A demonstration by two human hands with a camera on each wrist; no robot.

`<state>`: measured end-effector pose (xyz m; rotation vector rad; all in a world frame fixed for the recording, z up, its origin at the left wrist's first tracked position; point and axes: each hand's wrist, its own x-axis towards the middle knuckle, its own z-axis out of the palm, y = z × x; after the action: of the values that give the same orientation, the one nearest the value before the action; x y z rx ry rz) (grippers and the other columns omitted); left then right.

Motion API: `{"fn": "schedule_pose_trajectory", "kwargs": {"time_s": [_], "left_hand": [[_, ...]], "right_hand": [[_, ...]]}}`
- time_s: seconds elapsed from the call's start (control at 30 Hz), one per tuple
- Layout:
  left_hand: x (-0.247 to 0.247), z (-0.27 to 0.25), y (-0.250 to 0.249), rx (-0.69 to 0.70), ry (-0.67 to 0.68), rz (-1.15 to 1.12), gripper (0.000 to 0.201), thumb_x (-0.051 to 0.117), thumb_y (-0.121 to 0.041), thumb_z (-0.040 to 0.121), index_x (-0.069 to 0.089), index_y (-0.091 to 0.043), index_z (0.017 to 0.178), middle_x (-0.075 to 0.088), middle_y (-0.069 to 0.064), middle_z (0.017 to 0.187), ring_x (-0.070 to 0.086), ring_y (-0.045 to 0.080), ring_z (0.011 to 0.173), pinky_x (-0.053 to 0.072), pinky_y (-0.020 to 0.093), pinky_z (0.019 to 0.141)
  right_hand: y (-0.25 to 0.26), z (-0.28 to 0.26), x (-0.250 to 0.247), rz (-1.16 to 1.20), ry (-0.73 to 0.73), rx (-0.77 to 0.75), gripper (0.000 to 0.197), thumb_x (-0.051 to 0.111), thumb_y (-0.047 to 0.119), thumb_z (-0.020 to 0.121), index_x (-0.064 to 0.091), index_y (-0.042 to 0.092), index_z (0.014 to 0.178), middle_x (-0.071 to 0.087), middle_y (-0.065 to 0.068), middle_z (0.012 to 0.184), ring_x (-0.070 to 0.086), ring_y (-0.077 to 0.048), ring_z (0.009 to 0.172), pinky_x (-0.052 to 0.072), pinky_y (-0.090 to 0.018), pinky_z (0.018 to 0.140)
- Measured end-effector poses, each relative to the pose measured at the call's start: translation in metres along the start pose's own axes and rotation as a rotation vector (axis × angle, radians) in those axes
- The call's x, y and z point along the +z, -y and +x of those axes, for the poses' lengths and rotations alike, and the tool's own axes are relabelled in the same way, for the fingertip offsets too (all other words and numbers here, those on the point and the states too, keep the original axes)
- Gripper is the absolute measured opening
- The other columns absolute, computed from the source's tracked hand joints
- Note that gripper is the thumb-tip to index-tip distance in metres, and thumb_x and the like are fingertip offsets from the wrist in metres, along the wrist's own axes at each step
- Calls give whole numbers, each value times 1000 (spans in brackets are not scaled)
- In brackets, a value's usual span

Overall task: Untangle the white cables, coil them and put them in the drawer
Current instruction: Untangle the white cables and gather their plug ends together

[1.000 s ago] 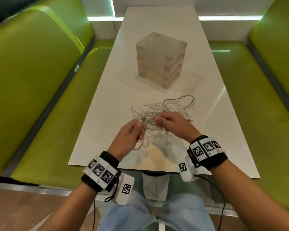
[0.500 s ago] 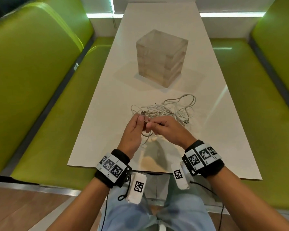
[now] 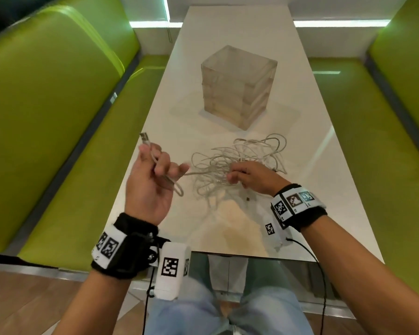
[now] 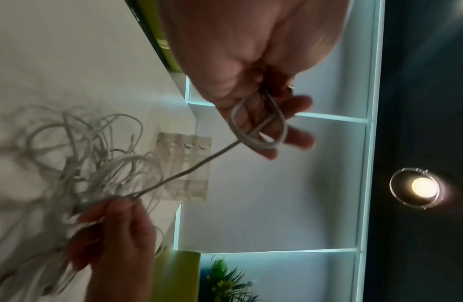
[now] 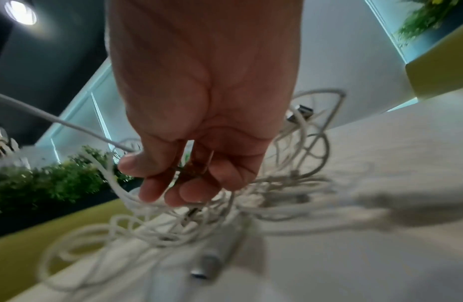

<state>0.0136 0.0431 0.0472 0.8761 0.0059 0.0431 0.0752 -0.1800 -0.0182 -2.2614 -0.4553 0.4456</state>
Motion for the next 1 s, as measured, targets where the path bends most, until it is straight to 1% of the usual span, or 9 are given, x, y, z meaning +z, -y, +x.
{"fn": "schedule_pose_trajectory", "kwargs": {"time_s": [0.07, 0.13, 0.23, 0.3, 0.43, 0.6, 0.77, 0.9, 1.0], "left_hand": [[-4, 4, -5, -28, -37, 184, 34, 32, -39, 98, 46, -17, 76, 32, -10, 47, 29, 4, 36, 37, 19, 42], [-9, 6, 4, -59, -28, 499, 36, 35, -40, 99, 51, -18, 76, 28, -8, 50, 21, 5, 40, 24, 19, 40], [-11, 7, 35, -65, 146, 978, 20, 59, -50, 86, 61, -30, 83, 44, 2, 62, 37, 9, 53, 35, 26, 53], [-8, 6, 51, -76, 220, 1098, 31, 71, -54, 74, 62, -33, 95, 62, 6, 72, 51, 10, 61, 45, 29, 62], [-3, 14, 65, 78, 163, 1182, 19, 68, -42, 83, 64, -27, 93, 68, 7, 76, 61, 28, 70, 53, 43, 67], [-11, 24, 64, 116, 320, 1441, 13, 64, -20, 87, 68, -21, 100, 67, -1, 75, 61, 26, 72, 48, 36, 65], [-8, 19, 44, 264, 226, 1321, 10, 62, -23, 91, 59, -25, 81, 51, -6, 58, 42, 14, 53, 36, 30, 52], [-11, 13, 13, 301, 76, 1074, 18, 61, -18, 91, 55, -23, 75, 51, -9, 63, 41, 6, 60, 36, 21, 56], [-24, 12, -4, 317, -11, 977, 20, 58, -21, 92, 54, -24, 73, 45, -15, 56, 35, 3, 53, 31, 19, 48]], "right_hand": [[-8, -4, -4, -9, -29, 18, 23, 51, 22, 95, 62, 21, 75, 57, 12, 68, 51, 7, 54, 40, -24, 64], [-7, -6, -5, 18, -86, 1, 24, 52, 23, 94, 66, 17, 76, 56, 13, 63, 50, 8, 54, 38, -15, 61], [3, -8, -7, 58, -118, -55, 23, 54, 23, 93, 69, 14, 78, 55, 18, 58, 50, 8, 57, 37, -6, 59], [10, -11, -6, 52, -75, -95, 21, 55, 22, 93, 69, 17, 78, 55, 21, 56, 50, 6, 58, 36, -8, 60], [14, -19, -3, 100, -14, -109, 18, 56, 22, 93, 72, 16, 86, 52, 12, 61, 45, -2, 59, 37, -19, 62], [15, -21, -2, 140, -37, -107, 15, 59, 21, 91, 72, 14, 87, 53, 9, 64, 45, -3, 58, 35, -18, 59], [-2, -7, -2, 30, -7, -2, 23, 46, 13, 95, 68, 13, 89, 59, 12, 75, 51, 7, 59, 38, -13, 59], [-23, -1, -11, 44, -82, 57, 26, 44, 10, 96, 66, 13, 82, 61, 11, 76, 53, 9, 59, 38, -9, 60], [-28, 1, -17, 29, -97, 42, 24, 46, 5, 95, 66, 10, 84, 59, 14, 76, 53, 18, 62, 37, -4, 62]]}}
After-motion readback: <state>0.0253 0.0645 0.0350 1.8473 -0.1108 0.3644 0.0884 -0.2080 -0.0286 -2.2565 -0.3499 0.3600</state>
